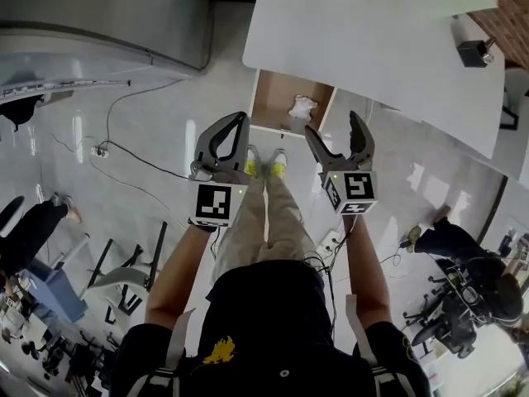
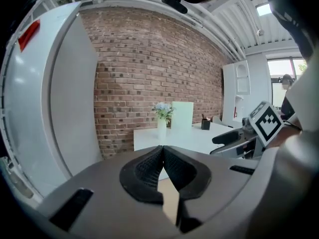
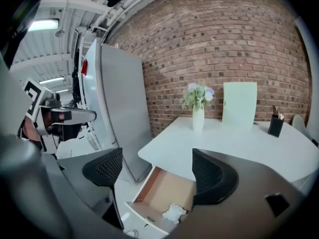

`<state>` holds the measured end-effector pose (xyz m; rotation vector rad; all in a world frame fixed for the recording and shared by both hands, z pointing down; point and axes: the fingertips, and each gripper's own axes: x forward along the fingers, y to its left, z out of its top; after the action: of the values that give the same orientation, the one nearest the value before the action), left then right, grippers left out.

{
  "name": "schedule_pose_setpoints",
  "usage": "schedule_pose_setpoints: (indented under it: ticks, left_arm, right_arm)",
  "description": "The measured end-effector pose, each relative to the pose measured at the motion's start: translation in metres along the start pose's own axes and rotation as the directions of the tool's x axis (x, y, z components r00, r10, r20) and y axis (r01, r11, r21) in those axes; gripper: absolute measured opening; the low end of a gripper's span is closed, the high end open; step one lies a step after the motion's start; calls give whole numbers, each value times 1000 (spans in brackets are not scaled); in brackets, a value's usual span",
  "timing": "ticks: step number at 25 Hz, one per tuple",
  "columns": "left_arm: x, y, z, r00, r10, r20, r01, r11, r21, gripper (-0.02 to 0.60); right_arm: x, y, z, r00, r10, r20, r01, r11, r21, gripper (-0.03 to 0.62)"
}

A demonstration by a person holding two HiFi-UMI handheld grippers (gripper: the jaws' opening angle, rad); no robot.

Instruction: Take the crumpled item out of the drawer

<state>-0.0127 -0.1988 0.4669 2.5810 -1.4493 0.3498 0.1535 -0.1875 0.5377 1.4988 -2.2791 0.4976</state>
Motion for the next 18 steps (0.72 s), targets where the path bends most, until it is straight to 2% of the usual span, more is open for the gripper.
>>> schedule_pose_setpoints:
  ticks: [5, 9, 12, 18]
  left_arm:
    - [19, -3, -40, 1000, -19, -24, 19, 1000, -22, 18]
    - [27, 0, -63, 999, 0, -34, -2, 997, -74, 18]
    - [28, 3, -75, 999, 12, -46, -16, 995, -102, 18]
    - [26, 4, -101, 995, 16, -95, -28, 992, -124, 18]
  right_arm:
    - [53, -6, -72, 994, -7, -113, 11, 999, 30, 448]
    - [96, -11, -136, 973, 1, -229, 10, 999, 47, 448]
    - [127, -15, -176, 951, 5, -310, 2, 1000, 21, 446]
    - [179, -38, -259, 887, -11, -461, 4, 1000, -17, 446]
